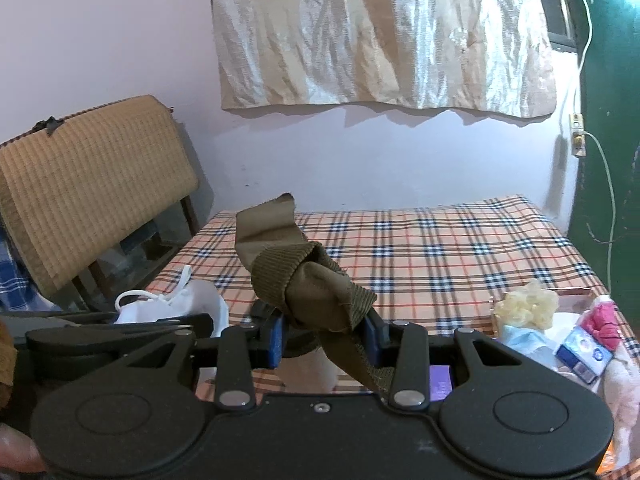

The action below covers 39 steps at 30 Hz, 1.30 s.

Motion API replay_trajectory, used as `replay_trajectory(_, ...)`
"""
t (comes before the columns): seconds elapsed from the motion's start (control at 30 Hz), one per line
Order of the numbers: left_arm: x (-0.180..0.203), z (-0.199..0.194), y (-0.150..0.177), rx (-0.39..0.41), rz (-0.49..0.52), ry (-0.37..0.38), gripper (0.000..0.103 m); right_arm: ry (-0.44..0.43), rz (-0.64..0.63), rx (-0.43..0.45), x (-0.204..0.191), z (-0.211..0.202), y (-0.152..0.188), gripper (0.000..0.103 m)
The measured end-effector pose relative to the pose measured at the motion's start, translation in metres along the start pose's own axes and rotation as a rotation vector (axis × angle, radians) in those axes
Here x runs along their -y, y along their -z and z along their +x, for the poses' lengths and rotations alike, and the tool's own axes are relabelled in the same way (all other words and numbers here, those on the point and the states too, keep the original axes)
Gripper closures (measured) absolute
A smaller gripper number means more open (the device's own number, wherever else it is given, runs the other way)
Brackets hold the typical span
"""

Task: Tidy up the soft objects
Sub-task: 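Carry the mask with the left tool while the right tool carries the strap toward the box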

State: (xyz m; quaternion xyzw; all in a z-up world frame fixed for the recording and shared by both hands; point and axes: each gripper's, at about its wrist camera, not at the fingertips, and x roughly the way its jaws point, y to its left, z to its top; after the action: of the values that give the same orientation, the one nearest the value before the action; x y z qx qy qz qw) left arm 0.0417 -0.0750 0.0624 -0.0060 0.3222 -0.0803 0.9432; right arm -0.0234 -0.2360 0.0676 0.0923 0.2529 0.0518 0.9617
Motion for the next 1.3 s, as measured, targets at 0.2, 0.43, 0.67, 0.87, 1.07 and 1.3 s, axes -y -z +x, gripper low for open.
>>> replay_trajectory(0.2, 0.015, 0.004, 0.000, -0.003, 0.021, 0.029, 0.058, 0.032, 0.023, 0.001, 0.015, -0.005, 0.002, 0.056)
replay_trajectory(0.43, 0.030, 0.007, 0.000, -0.004, 0.041, 0.062, 0.058, 0.067, 0.039, 0.008, 0.033, -0.010, 0.002, 0.056)
replay_trajectory(0.67, 0.049, 0.012, 0.000, -0.007, 0.064, 0.099, 0.058, 0.105, 0.062, 0.012, 0.053, -0.016, 0.003, 0.056)
replay_trajectory(0.87, 0.066, 0.018, 0.002, -0.018, 0.087, 0.135, 0.058, 0.135, 0.084, 0.011, 0.070, -0.021, 0.006, 0.056)
replay_trajectory(1.07, 0.078, 0.021, 0.004, -0.022, 0.110, 0.162, 0.058, 0.155, 0.104, 0.016, 0.083, -0.025, 0.008, 0.056)
replay_trajectory(1.3, 0.094, 0.026, 0.005, -0.034, 0.126, 0.192, 0.058, 0.176, 0.125, 0.018, 0.098, -0.029, 0.010, 0.056)
